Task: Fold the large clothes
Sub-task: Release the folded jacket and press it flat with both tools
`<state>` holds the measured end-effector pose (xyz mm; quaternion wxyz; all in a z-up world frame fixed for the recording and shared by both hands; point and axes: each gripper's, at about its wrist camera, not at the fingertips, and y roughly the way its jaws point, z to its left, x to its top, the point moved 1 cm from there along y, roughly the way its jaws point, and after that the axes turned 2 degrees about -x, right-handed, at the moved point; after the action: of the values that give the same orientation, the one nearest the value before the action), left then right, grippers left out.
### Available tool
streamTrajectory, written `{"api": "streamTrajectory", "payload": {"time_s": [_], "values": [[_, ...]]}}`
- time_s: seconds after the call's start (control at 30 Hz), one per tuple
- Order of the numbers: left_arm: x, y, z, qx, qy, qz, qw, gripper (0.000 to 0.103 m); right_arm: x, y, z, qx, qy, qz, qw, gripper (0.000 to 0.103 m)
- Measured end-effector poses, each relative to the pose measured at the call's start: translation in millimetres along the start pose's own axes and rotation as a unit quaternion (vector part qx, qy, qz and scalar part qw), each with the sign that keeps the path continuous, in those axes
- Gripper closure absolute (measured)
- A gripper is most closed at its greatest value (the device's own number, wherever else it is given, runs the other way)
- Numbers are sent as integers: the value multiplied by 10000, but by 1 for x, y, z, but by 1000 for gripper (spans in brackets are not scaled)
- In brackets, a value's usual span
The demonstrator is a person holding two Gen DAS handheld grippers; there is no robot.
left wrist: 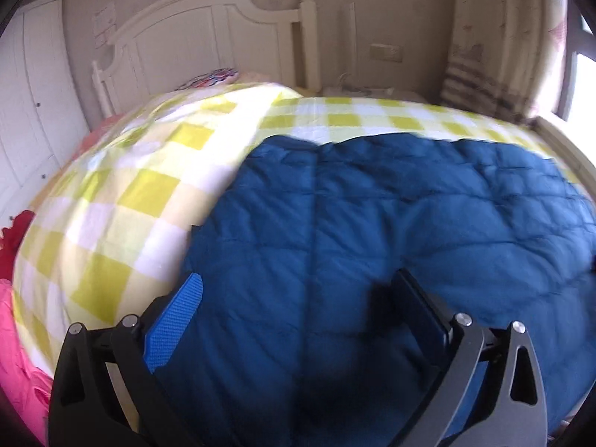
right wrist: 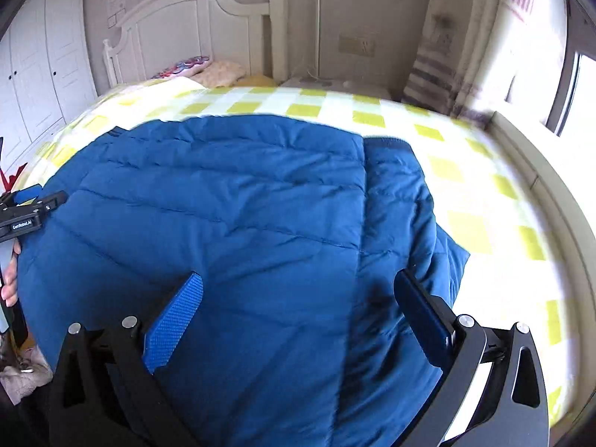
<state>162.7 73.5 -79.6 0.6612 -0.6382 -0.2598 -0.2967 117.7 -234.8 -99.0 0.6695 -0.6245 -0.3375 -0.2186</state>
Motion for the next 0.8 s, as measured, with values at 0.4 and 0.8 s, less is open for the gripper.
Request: {"api": "streamTrajectory", "payload": {"time_s": [0.4,0.8], "values": [[-38,-11,-78,-739,1175,-172,9902,2,-32,10,72,426,-1000,-73,9940,4],[-55,-22,30,-224,93,-240,9994,2,-76,-24,-37,352,562,-254,9975,5]]}}
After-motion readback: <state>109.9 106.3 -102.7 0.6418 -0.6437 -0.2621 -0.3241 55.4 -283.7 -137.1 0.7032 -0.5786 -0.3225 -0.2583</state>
